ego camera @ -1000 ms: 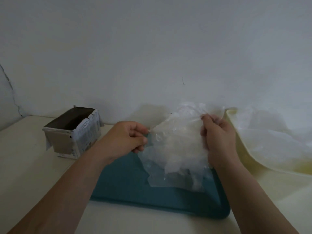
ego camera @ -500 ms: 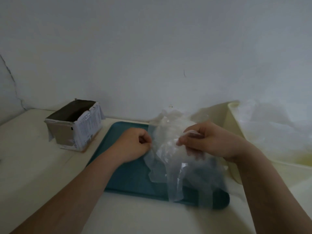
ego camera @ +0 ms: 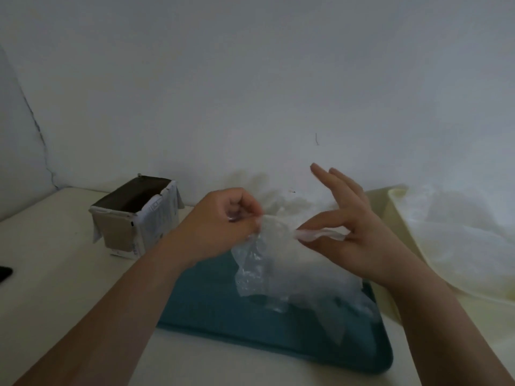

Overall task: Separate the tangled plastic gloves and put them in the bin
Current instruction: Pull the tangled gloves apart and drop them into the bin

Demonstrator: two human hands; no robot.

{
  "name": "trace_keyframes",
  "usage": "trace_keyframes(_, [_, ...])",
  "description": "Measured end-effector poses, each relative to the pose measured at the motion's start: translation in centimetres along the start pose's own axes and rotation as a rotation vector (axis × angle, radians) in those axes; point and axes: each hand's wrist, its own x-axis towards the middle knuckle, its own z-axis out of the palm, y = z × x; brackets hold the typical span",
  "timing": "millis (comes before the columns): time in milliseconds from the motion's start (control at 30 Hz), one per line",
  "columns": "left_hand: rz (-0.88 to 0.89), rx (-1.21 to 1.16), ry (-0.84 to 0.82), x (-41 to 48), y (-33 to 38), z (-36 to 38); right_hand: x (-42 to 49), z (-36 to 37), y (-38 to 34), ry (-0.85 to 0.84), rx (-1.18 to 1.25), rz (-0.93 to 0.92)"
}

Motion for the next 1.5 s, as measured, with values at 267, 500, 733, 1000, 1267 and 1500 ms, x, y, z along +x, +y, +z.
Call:
trace_keyframes(267, [0.134, 0.026, -0.076, -0.4, 1.0, 0.6, 0.6, 2.5, -0.3, -0.085, 0.108, 0.109])
trace_keyframes(500, [-0.217, -0.374, 0.07, 0.8, -1.4, 0.4, 0.6, 2.1, 0.0, 0.24, 0.637, 0.364])
trace_keyframes(733, [-0.37, -0.815, -0.033, 0.0, -1.1, 3.3, 0.7, 2.2, -0.7, 0.269, 0.906, 0.509])
trace_keyframes(1000, [-0.374, -0.877, 0.175, 1.0, 1.6, 2.1, -0.3, 0.5, -0.9, 0.299, 0.612, 0.501])
trace_keyframes(1267, [-0.318, -0.739, 0.43, 2.4, 4.3, 2.1, -1.8, -7.9, -2.6, 0.262, 0.298, 0.45])
trace_keyframes(1500, [-0.251, -0.685, 0.005, 1.3, 10.2, 6.6, -4.4, -15.0, 2.7, 0.333, 0.016, 0.555])
